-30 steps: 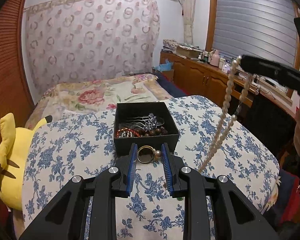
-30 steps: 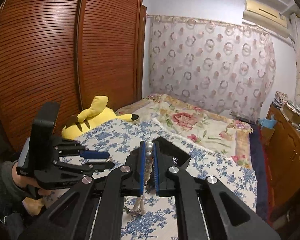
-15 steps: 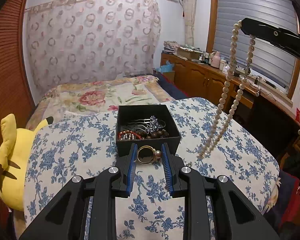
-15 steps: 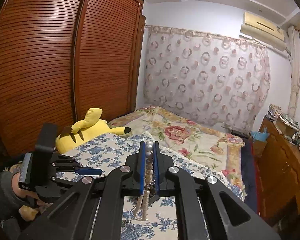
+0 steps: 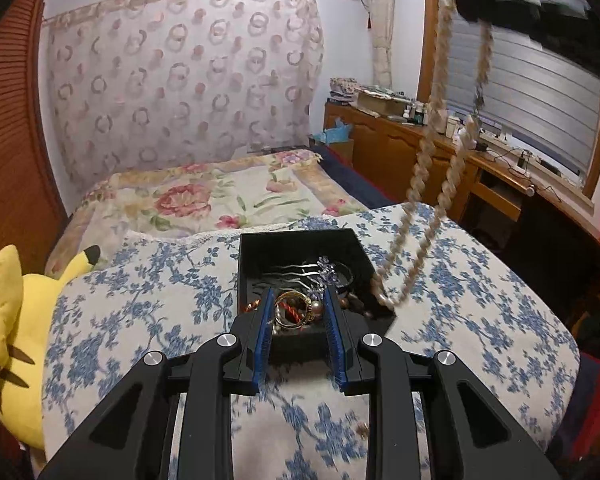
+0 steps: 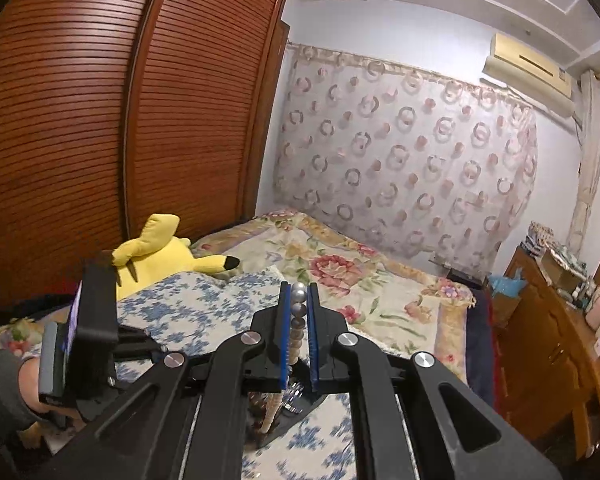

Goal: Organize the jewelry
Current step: 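Drop the necklace into the box with the right tool while the left tool releases the ring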

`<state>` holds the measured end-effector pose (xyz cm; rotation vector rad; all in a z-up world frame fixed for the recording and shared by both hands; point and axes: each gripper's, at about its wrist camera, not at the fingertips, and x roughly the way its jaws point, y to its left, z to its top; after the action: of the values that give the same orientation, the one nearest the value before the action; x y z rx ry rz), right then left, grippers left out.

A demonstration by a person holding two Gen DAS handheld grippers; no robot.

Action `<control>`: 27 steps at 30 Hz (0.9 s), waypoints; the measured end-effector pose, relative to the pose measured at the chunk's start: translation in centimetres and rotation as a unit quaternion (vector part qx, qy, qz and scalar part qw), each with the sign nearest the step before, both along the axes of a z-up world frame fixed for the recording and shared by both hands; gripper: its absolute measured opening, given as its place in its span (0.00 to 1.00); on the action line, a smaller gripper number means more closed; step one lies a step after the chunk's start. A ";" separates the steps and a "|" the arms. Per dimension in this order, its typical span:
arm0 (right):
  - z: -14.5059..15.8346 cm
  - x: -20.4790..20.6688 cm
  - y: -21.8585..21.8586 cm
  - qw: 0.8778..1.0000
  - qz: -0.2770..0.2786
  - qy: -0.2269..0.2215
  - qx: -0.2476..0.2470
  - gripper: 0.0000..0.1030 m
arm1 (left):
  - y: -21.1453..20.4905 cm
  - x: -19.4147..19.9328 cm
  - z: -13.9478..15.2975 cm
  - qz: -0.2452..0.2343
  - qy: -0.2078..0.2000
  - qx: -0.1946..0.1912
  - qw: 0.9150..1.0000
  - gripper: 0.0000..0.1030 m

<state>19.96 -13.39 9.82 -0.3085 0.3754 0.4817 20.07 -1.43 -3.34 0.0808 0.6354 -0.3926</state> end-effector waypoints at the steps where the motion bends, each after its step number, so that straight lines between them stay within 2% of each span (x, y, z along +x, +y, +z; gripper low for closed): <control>1: 0.0 0.7 0.2 1.000 0.000 0.001 -0.002 0.09 | -0.1 0.6 -0.3 0.001 0.003 0.002 1.000 0.23; 9: -1.5 7.0 2.1 1.000 0.012 0.017 -0.009 0.08 | -0.4 4.3 -2.8 0.007 0.028 0.010 1.000 0.23; 11: -2.2 8.3 3.0 0.999 0.018 0.025 -0.014 0.08 | 0.0 4.9 -3.4 0.012 0.033 0.007 0.999 0.35; 13: -2.8 9.3 3.7 0.999 0.023 0.029 -0.016 0.08 | 0.8 5.0 -3.5 0.018 0.032 -0.003 0.999 0.41; 16: -3.3 10.5 4.5 0.999 0.033 0.033 -0.013 0.08 | 1.9 4.9 -3.3 0.026 0.031 -0.021 0.999 0.44; 22: -3.8 11.7 5.9 0.998 0.045 0.037 -0.009 0.08 | 4.0 4.3 -2.5 0.043 0.023 -0.034 0.998 0.54; 27: -7.0 12.6 6.6 0.996 0.044 0.073 -0.018 0.09 | 5.3 3.7 -2.2 0.055 0.015 -0.028 0.998 0.64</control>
<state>32.55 -6.84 2.84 -0.3268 0.5146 0.5866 23.79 3.92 -5.57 -0.0135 0.6543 -0.3053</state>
